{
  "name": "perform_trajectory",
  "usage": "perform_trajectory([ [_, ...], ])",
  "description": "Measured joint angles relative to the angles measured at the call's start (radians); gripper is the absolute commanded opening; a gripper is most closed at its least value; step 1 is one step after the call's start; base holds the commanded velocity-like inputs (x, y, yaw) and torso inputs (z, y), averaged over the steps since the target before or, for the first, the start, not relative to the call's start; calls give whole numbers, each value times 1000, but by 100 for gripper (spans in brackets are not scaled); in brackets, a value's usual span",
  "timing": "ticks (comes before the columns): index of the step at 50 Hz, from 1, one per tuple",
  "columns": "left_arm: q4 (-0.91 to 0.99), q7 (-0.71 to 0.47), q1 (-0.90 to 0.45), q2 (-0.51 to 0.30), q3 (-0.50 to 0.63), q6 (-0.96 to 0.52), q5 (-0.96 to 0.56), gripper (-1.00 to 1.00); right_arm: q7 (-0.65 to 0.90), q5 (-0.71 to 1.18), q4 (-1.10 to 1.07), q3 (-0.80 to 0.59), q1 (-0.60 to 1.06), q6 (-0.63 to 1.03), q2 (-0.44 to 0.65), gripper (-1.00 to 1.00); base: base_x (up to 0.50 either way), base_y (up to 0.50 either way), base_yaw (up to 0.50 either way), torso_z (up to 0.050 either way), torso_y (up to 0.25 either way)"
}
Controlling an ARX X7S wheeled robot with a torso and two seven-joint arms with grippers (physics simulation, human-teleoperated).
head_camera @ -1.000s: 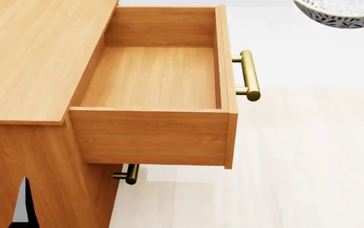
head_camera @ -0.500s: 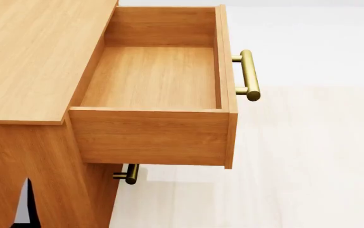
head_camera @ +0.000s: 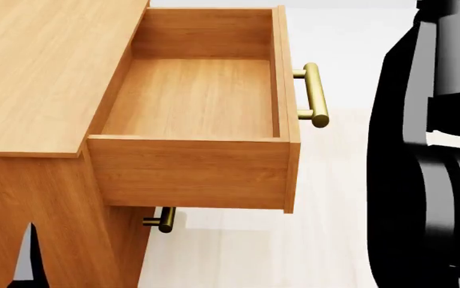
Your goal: Put the bowl on top of the cabinet.
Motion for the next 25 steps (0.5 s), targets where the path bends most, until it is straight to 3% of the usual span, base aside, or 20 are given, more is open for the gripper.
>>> perform_trajectory([
  [5,4,-1,1,-2,-7,1,-11,100,13,94,6,-39,-5,-11,-27,-100,0,0,0,0,0],
  [11,8,-2,3,-5,-15,3,-24,100,68,386,6,-254,-12,-22,-45,-100,0,0,0,0,0],
  [25,18,-9,7,-11,-27,2,-43,100,120,1463,-28,-1221,10,-163,-62,-100,0,0,0,0,1],
])
